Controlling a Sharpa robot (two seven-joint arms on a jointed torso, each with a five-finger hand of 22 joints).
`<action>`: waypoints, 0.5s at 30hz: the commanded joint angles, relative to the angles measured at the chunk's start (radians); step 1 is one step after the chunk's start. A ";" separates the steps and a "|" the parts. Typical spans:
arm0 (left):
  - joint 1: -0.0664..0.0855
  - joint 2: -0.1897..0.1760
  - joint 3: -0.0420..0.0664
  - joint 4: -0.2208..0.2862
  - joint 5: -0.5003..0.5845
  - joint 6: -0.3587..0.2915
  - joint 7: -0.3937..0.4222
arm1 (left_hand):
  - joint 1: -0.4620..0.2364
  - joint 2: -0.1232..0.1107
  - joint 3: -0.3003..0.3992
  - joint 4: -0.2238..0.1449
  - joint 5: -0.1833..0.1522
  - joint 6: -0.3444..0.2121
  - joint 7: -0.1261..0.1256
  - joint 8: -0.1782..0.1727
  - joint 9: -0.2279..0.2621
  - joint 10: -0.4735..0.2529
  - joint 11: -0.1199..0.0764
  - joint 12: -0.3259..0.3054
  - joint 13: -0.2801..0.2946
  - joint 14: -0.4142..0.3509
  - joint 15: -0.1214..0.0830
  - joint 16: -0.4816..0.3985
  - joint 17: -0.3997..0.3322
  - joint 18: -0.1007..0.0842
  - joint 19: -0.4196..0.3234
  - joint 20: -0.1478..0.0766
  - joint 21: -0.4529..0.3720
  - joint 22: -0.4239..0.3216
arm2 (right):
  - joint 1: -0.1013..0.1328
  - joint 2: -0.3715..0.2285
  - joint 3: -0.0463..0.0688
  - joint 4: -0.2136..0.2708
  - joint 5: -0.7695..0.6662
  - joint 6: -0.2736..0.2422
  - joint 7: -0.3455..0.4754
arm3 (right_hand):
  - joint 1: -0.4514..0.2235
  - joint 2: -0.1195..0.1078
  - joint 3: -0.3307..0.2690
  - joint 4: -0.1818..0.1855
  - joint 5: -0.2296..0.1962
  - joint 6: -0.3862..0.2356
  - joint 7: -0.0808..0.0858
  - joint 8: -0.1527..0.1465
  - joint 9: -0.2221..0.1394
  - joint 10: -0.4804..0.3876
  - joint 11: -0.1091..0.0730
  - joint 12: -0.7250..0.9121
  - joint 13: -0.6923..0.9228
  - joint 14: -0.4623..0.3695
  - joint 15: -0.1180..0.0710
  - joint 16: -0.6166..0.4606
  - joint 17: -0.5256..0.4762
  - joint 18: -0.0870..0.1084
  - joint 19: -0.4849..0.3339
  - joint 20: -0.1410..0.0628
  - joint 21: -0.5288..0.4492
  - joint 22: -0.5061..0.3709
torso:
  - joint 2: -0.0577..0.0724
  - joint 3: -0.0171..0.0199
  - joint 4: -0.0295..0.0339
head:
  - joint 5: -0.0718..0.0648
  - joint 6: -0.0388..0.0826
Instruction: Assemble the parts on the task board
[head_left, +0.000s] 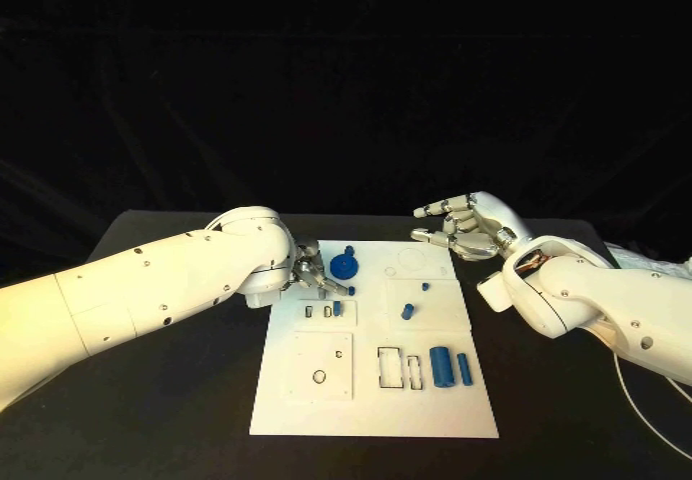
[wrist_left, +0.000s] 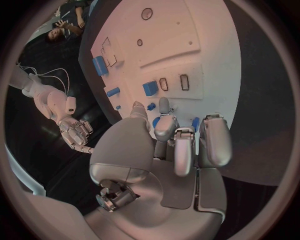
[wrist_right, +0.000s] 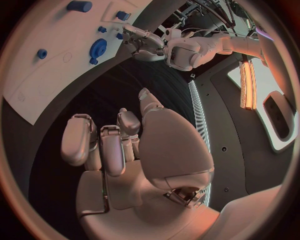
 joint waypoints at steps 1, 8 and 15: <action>0.001 0.009 0.000 -0.001 -0.006 0.034 -0.006 | 0.003 0.012 -0.007 0.000 -0.004 -0.009 0.002 0.008 0.005 0.009 0.000 0.005 0.003 0.104 -0.008 0.003 0.263 -0.019 0.005 0.002 0.005 0.002 | 0.000 0.005 0.000 -0.004 0.003 0.018 -0.001 | 0.003 0.003 -0.002 -0.002 0.005 0.007 0.001 0.004 0.001 -0.007 -0.002 -0.005 -0.001 0.062 -0.002 -0.003 0.079 0.001 -0.006 0.003 -0.003 -0.001 | 0.000 -0.0004 0.0015 | -0.004 -0.002; 0.000 0.022 -0.001 -0.007 -0.005 0.047 -0.005 | 0.021 0.020 -0.008 -0.002 -0.004 -0.014 -0.001 0.022 0.027 0.010 -0.001 0.009 0.008 0.104 -0.009 0.003 0.263 -0.019 0.006 0.001 0.010 0.009 | 0.000 0.013 0.000 -0.011 0.005 0.021 -0.001 | 0.003 0.003 -0.003 -0.002 0.005 0.007 0.001 0.004 0.001 -0.008 -0.002 -0.007 -0.002 0.062 -0.002 -0.004 0.078 0.001 -0.007 0.002 -0.005 -0.003 | 0.001 0.0001 0.0018 | -0.003 -0.005; -0.002 0.031 -0.005 -0.016 -0.005 0.060 -0.005 | 0.036 0.024 -0.004 -0.003 -0.004 -0.019 -0.002 0.033 0.044 0.011 -0.003 0.010 0.010 0.104 -0.010 0.003 0.263 -0.020 0.006 0.000 0.012 0.013 | -0.001 0.017 0.000 -0.015 0.006 0.025 -0.001 | 0.003 0.004 -0.003 -0.002 0.006 0.007 0.001 0.004 0.001 -0.009 -0.002 -0.008 -0.004 0.061 -0.002 -0.005 0.076 0.002 -0.008 0.002 -0.006 -0.006 | 0.000 0.0002 0.0008 | -0.005 -0.011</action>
